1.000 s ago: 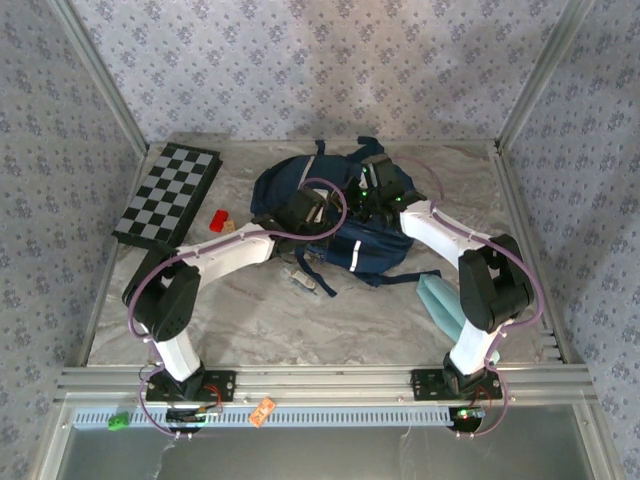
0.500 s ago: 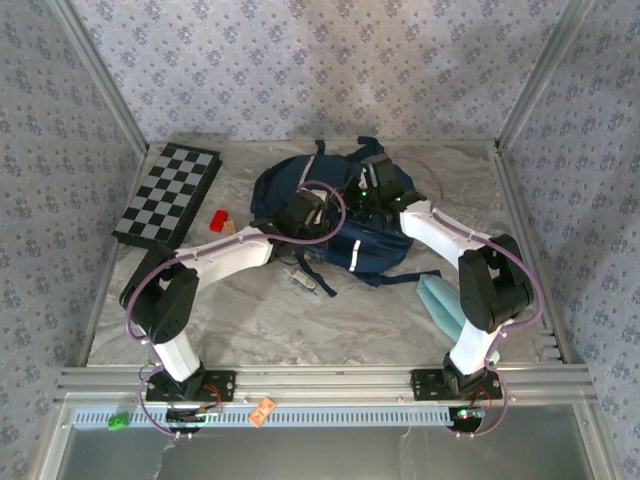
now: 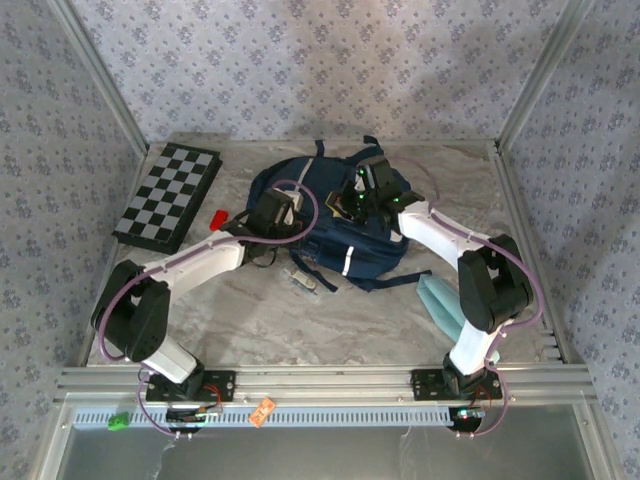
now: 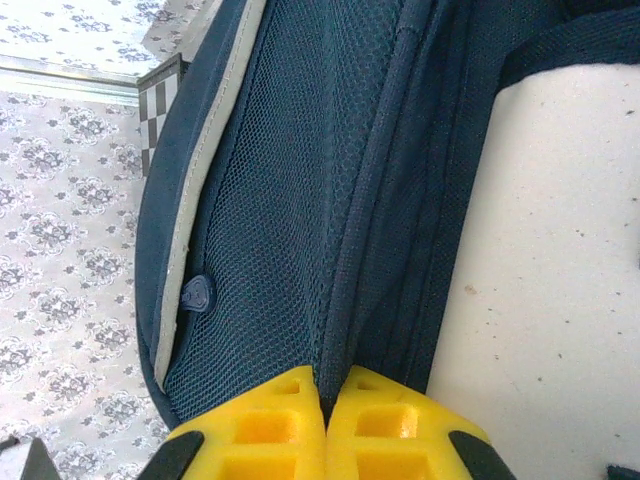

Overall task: Pack the student bag
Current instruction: Unzip the student bag at the top-center of the table.

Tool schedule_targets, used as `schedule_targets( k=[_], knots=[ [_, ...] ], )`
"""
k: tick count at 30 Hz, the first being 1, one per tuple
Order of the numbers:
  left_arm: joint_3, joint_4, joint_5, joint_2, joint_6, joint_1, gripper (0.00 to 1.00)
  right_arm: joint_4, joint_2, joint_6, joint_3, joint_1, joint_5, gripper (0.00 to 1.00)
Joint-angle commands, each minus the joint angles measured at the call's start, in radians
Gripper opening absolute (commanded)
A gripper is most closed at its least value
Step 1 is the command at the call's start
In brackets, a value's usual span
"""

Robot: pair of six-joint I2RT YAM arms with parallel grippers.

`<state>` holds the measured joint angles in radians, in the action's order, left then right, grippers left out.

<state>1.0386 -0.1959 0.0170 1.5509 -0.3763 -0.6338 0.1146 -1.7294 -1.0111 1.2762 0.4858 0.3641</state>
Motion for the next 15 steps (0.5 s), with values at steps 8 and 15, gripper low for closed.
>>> schedule_targets(
  k=[8, 15],
  knots=[
    [-0.018, 0.018, 0.051, -0.037, 0.028, -0.048, 0.0, 0.163, -0.031, 0.237, 0.214, -0.029, 0.056, 0.0],
    [0.035, 0.093, 0.05, 0.043, -0.085, -0.153, 0.0, 0.311, -0.148, 0.357, 0.407, -0.045, 0.064, 0.0]
  ],
)
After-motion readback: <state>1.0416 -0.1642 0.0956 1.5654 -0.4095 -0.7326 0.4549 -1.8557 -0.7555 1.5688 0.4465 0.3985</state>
